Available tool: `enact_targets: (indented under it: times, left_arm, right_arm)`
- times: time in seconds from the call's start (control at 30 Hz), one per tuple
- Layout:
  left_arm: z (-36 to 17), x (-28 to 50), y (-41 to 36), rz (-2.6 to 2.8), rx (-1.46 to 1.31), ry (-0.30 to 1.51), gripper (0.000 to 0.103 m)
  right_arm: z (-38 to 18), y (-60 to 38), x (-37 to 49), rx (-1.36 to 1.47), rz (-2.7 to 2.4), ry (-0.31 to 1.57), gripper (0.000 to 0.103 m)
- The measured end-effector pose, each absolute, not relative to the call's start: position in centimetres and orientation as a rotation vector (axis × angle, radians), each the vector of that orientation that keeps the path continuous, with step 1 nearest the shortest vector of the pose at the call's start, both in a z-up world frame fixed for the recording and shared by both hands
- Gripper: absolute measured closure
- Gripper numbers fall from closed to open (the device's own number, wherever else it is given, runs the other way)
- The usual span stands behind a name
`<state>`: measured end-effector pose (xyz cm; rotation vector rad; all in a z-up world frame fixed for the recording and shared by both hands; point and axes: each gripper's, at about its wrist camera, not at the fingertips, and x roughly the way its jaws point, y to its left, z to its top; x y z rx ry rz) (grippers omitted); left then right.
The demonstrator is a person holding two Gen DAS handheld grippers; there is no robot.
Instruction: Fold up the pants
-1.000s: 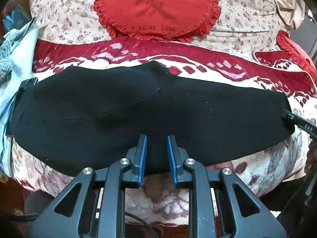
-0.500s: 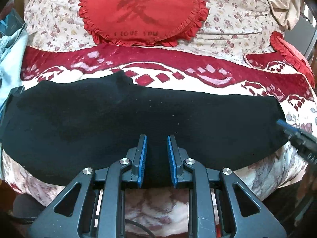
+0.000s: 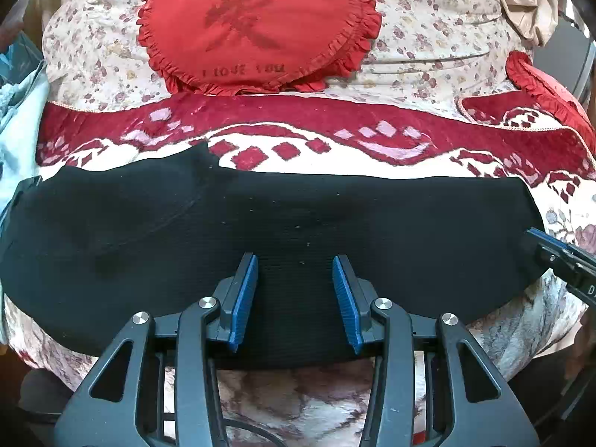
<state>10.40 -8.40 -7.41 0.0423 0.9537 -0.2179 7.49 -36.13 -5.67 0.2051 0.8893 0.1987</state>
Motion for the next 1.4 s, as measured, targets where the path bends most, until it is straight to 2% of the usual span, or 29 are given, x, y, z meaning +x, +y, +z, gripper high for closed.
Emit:
enact_targets:
  times: [0.2,0.53,0.6,0.67,0.8,0.87,1.4]
  left_arm:
    - [-7.3,10.4,-8.8,-0.206,0.048,0.97,0.063]
    - [-8.0,9.9,-10.0,-0.143,0.104,0.952,0.05]
    - [-8.1,9.8,-10.0,-0.144,0.098,0.945,0.044]
    - [-8.2,9.8,-10.0,-0.144,0.087,0.951,0.034]
    - [-8.4,9.7,-9.8,-0.155,0.058,0.931,0.03]
    - [-8.6,9.5,-9.9,-0.167,0.058,0.924,0.024]
    - [-8.0,8.8,-9.2,-0.187,0.045,0.919,0.024]
  right_arm:
    - [-4.8,-36.8,6.9,0.209,0.202,0.837,0.067]
    - [-4.6,-36.2,6.9,0.19,0.236,0.807,0.064]
    - [-4.5,-36.1,6.8,0.174,0.232,0.799,0.063]
    - [-4.3,-36.0,6.8,0.156,0.225,0.793,0.061]
    - [-4.2,-35.9,6.9,0.152,0.215,0.796,0.058]
    - [-4.2,-35.9,7.0,0.149,0.206,0.803,0.058]
    - [-4.8,-33.7,7.5,0.076,0.233,0.847,0.057]
